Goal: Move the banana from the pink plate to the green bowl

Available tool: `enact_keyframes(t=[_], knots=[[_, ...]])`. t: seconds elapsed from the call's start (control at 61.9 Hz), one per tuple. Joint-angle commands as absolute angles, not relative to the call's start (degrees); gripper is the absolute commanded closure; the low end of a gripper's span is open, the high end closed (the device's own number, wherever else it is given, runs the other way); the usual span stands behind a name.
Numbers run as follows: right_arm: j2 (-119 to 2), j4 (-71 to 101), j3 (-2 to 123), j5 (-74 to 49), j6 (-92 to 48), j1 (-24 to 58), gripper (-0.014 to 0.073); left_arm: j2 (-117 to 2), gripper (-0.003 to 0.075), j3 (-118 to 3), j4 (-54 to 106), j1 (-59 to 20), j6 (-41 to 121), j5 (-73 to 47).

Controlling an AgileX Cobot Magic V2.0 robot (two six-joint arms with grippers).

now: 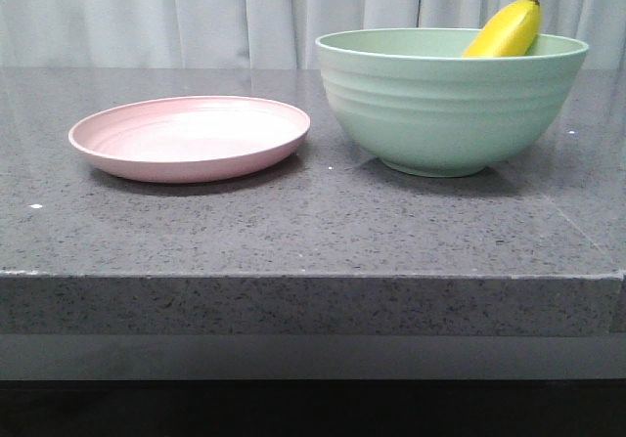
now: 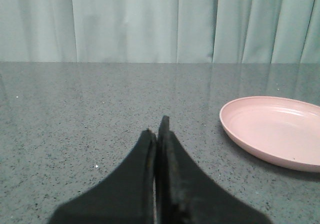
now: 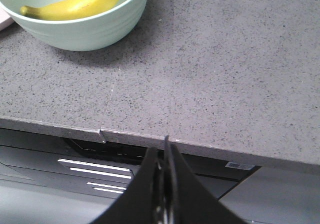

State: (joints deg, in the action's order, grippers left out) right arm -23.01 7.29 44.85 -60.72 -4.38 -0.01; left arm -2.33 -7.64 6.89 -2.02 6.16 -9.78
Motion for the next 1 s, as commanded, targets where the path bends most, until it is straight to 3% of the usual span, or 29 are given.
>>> enact_keyframes(t=[0.0,0.178,0.986], knots=[[-23.40,7.71,46.14,-57.23,-4.32,-0.32,0.0662,-1.80,0.0741,-6.87,1.70,-1.98,-1.38,-2.16],[-23.40,7.71,46.14,-57.31,-4.32,-0.32,0.0662,-0.74,0.0741,0.98,1.22,-1.98,-2.79,10.74],[-23.51,7.71,46.14,-57.54,-4.32,-0.32,0.0662,1.43,0.0741,0.66,1.74,-0.34,-2.79,8.64]])
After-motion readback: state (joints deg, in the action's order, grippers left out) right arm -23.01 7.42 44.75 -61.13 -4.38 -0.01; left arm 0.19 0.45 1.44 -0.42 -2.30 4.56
